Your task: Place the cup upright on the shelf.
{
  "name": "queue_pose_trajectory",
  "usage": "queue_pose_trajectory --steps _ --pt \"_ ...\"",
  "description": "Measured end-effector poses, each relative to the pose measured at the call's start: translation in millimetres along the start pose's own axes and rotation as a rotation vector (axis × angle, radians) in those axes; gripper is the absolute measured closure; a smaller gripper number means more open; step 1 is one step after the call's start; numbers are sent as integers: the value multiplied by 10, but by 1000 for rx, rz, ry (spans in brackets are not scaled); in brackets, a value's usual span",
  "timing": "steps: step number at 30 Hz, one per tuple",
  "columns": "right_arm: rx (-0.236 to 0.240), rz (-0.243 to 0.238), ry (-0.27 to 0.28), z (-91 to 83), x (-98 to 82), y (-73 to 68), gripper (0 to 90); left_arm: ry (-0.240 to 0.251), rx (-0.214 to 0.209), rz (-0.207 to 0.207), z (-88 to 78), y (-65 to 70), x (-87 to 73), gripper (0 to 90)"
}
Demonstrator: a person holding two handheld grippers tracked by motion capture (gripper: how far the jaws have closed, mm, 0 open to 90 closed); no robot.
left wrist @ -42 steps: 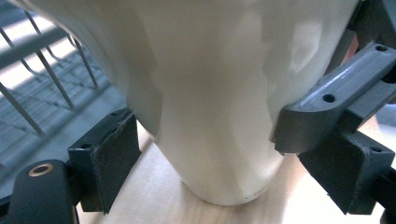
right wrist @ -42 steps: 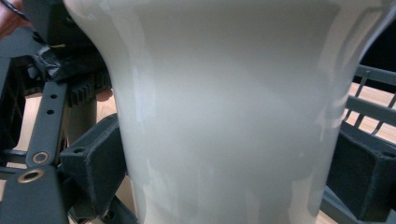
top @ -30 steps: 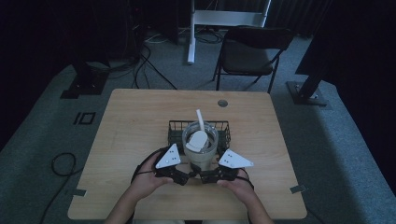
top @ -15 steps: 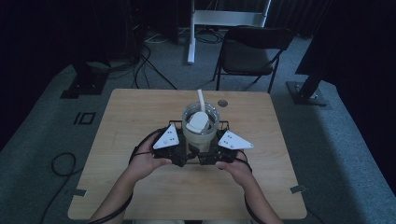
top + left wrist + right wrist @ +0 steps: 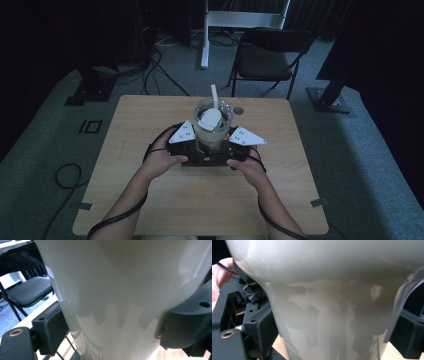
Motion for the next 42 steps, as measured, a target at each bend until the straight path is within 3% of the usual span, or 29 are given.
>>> queue_pose_trajectory --steps 11,20,26,39,42 --pt "-50 5 -22 82 31 296 91 -1 3 -28 244 -213 52 113" --pt "-74 34 -53 147 -138 481 92 -29 -4 -55 420 -332 -97 113" --pt "-77 41 -72 178 -194 510 92 -32 -2 -79 443 -349 -153 113" --pt "-79 101 -94 180 -326 504 94 -122 -1 -90 454 -316 -264 111" --pt "-80 100 -117 203 -384 495 95 -137 23 -81 455 -315 -338 110"
Point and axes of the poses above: each handheld gripper's, and its own axes: z roughly forward along the jaws, x roughly out of its top, y roughly to its right, the point moved 4 cm from there along z, roughly forward along the jaws, and after that the axes turned 5 degrees about y, right-handed, at the moved point
